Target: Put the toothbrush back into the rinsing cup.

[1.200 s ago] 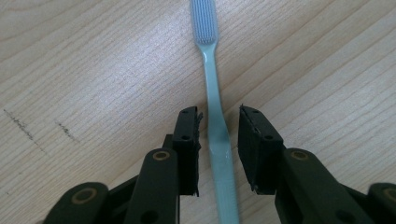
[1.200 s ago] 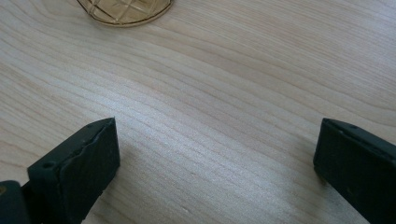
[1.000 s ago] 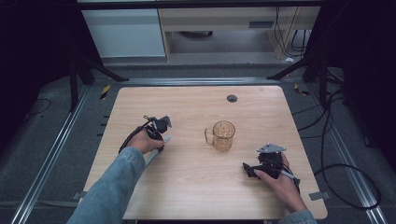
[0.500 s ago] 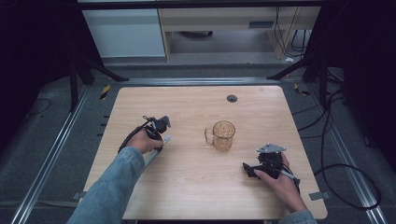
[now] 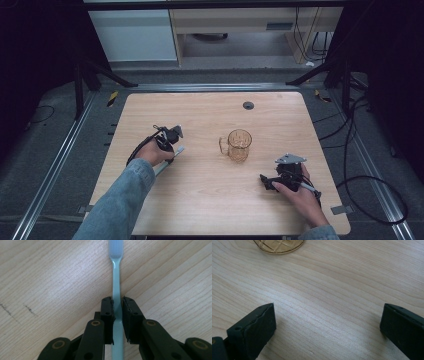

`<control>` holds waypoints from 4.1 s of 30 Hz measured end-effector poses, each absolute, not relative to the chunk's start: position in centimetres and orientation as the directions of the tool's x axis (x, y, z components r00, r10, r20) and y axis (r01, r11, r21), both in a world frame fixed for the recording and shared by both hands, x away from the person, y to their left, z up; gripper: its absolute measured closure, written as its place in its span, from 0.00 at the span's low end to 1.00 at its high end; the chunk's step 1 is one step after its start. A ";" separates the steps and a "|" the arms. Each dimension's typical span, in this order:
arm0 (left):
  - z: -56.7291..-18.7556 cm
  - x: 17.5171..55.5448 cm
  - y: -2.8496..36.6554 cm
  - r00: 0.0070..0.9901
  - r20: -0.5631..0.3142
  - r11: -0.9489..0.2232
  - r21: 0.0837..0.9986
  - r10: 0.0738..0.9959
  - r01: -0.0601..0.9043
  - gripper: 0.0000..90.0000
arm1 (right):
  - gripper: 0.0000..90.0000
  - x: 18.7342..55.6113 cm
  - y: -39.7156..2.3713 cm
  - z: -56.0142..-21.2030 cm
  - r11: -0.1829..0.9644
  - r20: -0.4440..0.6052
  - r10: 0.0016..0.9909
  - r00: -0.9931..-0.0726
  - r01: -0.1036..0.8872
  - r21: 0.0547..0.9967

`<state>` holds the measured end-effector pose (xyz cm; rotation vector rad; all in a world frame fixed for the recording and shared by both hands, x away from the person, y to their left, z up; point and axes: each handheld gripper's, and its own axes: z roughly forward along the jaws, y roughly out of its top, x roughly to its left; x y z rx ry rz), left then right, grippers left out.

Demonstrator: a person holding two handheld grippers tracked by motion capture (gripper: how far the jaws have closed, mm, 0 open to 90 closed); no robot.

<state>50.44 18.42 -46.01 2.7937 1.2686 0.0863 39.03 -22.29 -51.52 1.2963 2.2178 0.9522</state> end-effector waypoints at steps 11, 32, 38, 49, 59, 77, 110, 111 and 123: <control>-42.8 49.8 19.1 0.665 -0.014 -0.637 0.275 0.747 0.720 0.88 | 0.01 39.0 -22.3 -51.5 0.338 -0.001 0.872 -0.490 0.600 0.725; -39.5 49.3 17.0 0.673 -0.012 -0.535 0.596 0.739 0.598 0.88 | 0.01 39.0 -22.3 -51.5 0.346 -0.005 0.868 -0.497 0.596 0.725; -39.1 49.6 16.0 0.668 -0.009 -0.518 0.625 0.744 0.584 0.88 | 0.01 39.0 -22.4 -51.5 0.351 -0.005 0.863 -0.504 0.593 0.725; -38.0 49.3 14.2 0.679 0.019 -0.514 0.670 0.734 0.536 0.88 | 0.01 39.0 -22.4 -51.5 0.350 -0.005 0.864 -0.504 0.594 0.725; -37.0 49.0 12.7 0.678 0.041 -0.497 0.713 0.734 0.495 0.88 | 0.01 39.0 -22.4 -51.5 0.351 -0.005 0.864 -0.504 0.593 0.725; -36.2 48.2 11.4 0.655 0.072 -0.437 0.799 0.752 0.413 0.88 | 0.01 39.0 -22.4 -51.5 0.351 -0.005 0.863 -0.505 0.593 0.725; -34.5 46.9 9.5 0.662 0.071 -0.308 0.918 0.746 0.249 0.88 | 0.01 38.9 -22.5 -51.5 0.367 -0.010 0.853 -0.523 0.585 0.723; -34.6 46.8 9.4 0.663 0.071 -0.305 0.920 0.745 0.245 0.88 | 0.01 38.9 -22.5 -51.5 0.369 -0.009 0.850 -0.527 0.583 0.724; -34.5 46.1 9.2 0.653 0.075 -0.211 0.968 0.754 0.133 0.88 | 0.01 38.8 -22.5 -51.5 0.373 -0.007 0.845 -0.535 0.580 0.724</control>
